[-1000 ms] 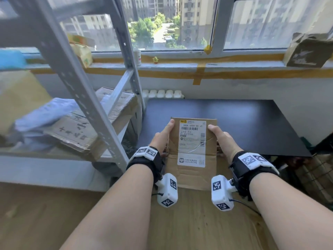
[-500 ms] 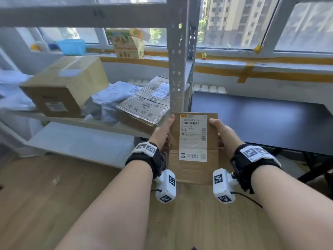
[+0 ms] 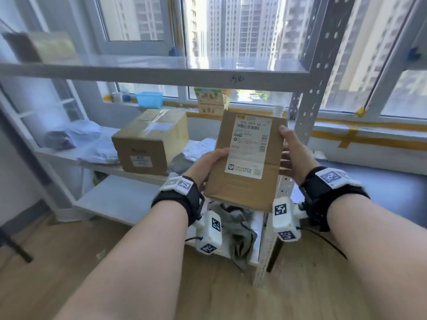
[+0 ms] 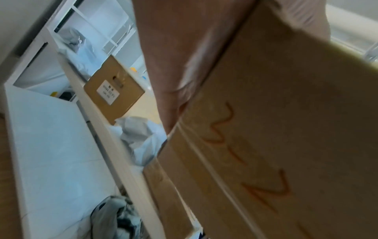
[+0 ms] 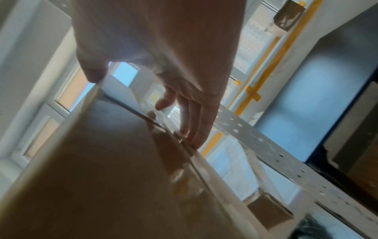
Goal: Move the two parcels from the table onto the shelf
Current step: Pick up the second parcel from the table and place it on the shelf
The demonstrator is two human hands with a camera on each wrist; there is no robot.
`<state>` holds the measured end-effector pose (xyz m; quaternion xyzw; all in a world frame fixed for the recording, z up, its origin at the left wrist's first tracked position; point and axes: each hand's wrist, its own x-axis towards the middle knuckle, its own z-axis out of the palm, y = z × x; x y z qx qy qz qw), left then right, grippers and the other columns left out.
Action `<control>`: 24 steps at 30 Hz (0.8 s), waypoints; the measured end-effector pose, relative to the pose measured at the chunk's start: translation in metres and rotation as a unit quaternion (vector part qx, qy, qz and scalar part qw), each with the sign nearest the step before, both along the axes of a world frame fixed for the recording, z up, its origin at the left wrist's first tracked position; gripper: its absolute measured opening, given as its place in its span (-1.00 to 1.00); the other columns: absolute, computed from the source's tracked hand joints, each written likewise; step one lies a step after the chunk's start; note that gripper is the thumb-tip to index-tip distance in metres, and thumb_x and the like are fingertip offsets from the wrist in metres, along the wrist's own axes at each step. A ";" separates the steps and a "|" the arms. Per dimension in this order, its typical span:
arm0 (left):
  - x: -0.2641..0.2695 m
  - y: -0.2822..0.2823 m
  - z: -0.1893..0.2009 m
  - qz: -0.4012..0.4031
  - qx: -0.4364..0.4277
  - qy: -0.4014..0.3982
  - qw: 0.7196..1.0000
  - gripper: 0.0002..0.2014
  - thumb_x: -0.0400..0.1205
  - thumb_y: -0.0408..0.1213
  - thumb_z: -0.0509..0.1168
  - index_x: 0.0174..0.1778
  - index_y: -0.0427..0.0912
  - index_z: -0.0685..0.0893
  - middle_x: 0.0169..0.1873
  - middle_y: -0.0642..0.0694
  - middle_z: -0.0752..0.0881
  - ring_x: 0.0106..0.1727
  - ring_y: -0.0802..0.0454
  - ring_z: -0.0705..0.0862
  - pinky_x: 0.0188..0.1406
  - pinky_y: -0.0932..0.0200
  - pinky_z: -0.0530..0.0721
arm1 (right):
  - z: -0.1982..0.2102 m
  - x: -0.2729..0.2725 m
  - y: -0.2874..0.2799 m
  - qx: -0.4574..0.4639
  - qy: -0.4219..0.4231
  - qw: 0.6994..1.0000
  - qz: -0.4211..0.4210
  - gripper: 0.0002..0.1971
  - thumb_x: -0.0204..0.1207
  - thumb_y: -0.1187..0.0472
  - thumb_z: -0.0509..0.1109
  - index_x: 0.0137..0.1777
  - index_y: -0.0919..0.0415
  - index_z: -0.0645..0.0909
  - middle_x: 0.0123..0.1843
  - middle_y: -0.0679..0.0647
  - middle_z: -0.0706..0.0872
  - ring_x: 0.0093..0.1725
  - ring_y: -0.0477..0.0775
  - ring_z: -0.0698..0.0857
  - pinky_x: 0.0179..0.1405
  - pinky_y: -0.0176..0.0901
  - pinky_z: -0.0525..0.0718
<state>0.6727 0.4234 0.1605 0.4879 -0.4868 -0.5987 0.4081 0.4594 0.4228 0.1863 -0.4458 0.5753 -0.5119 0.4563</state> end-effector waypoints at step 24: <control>0.045 -0.189 0.240 0.029 -0.171 0.015 0.985 -0.66 0.70 0.08 0.17 -0.10 -0.10 0.69 -0.46 -0.04 0.84 -0.51 0.09 0.80 -0.42 0.29 0.76 | 0.184 0.052 -0.137 -0.174 -0.012 0.977 0.122 -0.81 0.65 -0.07 0.23 0.07 -0.07 0.64 0.14 0.04 0.66 0.05 0.11 0.69 0.17 0.16 0.71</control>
